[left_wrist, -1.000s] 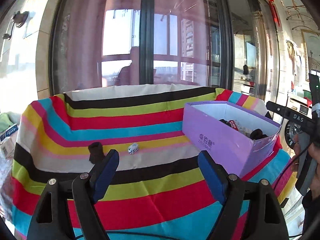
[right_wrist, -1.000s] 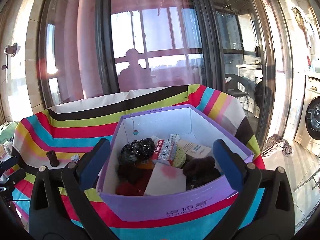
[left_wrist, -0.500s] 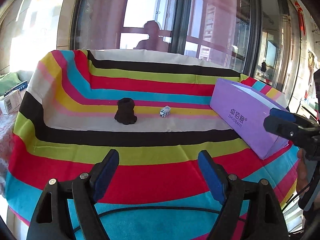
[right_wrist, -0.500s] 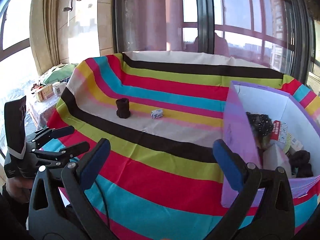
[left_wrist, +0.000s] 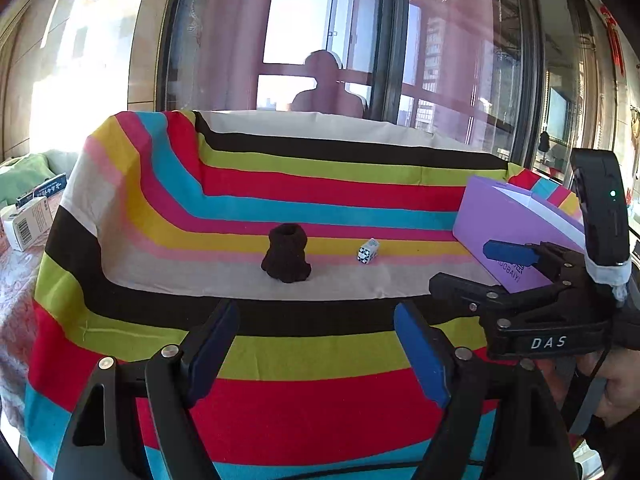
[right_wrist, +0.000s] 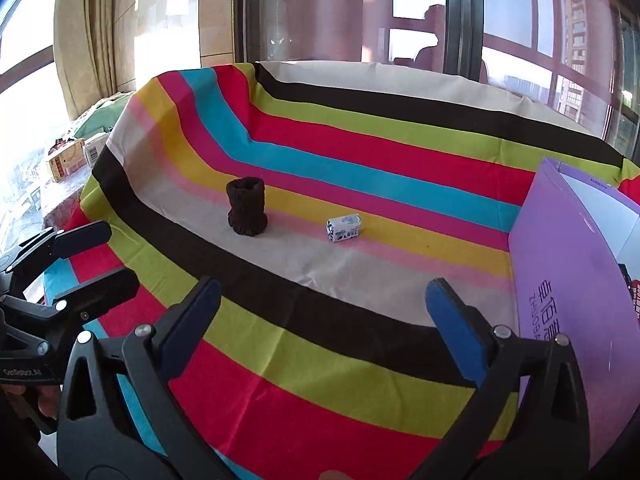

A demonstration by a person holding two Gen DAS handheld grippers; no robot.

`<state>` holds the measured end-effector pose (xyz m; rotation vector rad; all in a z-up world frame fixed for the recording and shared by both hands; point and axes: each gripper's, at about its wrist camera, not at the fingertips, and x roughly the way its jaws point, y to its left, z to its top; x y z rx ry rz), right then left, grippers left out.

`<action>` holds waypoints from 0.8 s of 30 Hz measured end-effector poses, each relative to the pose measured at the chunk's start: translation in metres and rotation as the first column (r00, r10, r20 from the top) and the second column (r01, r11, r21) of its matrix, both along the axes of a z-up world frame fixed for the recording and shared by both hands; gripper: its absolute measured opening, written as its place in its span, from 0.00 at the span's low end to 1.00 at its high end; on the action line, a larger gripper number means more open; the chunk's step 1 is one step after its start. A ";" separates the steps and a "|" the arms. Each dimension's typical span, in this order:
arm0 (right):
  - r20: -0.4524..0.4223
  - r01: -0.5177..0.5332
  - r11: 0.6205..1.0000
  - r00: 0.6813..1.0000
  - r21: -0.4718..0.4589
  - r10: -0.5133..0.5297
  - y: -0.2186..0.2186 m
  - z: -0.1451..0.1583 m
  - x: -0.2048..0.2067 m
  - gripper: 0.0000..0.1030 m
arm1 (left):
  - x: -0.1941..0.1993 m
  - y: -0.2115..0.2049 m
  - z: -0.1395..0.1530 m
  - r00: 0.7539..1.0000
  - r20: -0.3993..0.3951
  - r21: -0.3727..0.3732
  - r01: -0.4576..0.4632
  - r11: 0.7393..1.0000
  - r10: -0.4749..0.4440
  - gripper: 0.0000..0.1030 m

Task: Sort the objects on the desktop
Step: 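Grasp the brown knit cuff with the left tool while the right grasps the white packet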

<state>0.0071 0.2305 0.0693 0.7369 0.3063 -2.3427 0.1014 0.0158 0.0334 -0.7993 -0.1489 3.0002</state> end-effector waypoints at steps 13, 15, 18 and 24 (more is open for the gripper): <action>0.028 -0.025 0.995 0.999 0.099 0.022 -0.057 -0.007 -0.064 0.99 | -0.093 -0.031 -0.013 0.991 0.129 0.060 -0.034 0.998 0.026 0.58; 0.031 -0.022 0.991 0.999 0.133 0.018 -0.063 -0.009 -0.073 0.99 | -0.105 -0.031 -0.015 0.989 0.149 0.059 -0.032 0.998 0.022 0.55; 0.034 -0.022 0.986 0.999 0.163 0.017 -0.067 -0.013 -0.085 0.99 | -0.119 -0.027 -0.019 0.982 0.190 0.044 -0.011 0.999 0.002 0.55; 0.112 0.005 0.997 0.994 0.072 -0.013 -0.040 -0.026 -0.107 0.99 | -0.145 -0.022 -0.026 0.971 0.240 0.028 -0.019 0.999 0.012 0.55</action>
